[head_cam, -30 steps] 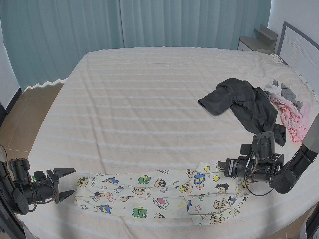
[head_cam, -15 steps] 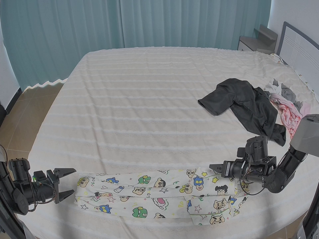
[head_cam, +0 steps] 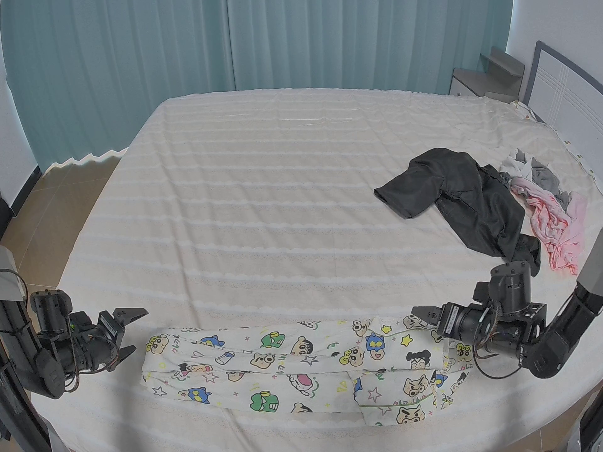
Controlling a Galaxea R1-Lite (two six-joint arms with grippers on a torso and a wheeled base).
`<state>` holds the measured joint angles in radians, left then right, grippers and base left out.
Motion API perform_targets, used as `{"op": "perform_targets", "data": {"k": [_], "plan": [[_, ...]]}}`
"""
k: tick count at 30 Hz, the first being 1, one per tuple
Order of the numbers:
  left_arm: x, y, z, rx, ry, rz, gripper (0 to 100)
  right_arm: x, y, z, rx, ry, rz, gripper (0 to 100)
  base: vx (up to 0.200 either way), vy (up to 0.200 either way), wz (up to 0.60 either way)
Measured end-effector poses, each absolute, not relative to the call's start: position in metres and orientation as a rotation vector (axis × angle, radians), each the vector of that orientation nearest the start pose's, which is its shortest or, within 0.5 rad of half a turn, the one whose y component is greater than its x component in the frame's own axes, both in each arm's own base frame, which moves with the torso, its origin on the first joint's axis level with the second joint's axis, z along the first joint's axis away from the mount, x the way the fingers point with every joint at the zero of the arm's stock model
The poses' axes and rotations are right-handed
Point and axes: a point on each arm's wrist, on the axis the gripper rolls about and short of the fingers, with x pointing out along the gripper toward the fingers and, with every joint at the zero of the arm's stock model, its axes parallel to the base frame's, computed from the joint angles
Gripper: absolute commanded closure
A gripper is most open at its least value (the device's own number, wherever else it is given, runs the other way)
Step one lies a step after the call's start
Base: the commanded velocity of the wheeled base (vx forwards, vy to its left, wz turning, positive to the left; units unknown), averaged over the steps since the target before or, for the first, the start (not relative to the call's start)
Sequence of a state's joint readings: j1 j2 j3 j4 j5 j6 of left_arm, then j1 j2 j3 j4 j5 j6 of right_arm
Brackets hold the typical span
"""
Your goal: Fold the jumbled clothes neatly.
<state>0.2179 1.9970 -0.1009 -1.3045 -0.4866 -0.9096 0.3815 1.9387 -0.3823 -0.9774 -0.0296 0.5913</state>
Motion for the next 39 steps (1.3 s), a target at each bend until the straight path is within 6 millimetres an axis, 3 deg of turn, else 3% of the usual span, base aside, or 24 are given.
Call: {"op": "perform_targets", "data": {"k": [6, 17, 18, 32, 39], "plan": [[0.245, 0.036, 0.018, -1.061, 0.642, 0.013, 0, 0.230, 0.096, 0.069, 0.504, 0.525, 0.212, 0, 0.000, 0.000, 0.00], [0.268, 0.020, 0.007, -1.009, 0.677, -0.052, 0, 0.211, 0.102, 0.070, 0.493, 0.532, 0.263, 0, 0.000, 0.000, 0.00], [0.269, 0.019, 0.006, -1.006, 0.680, -0.055, 100, 0.210, 0.103, 0.070, 0.492, 0.533, 0.265, 0, 0.000, 0.000, 0.00], [0.270, 0.017, -0.001, -0.958, 0.704, -0.047, 100, 0.207, 0.104, 0.071, 0.489, 0.534, 0.274, 0, 0.000, 0.000, 0.00], [0.271, 0.018, 0.009, -0.944, 0.657, -0.043, 100, 0.207, 0.104, 0.071, 0.489, 0.532, 0.276, 0, 0.000, 0.000, 0.00]]}}
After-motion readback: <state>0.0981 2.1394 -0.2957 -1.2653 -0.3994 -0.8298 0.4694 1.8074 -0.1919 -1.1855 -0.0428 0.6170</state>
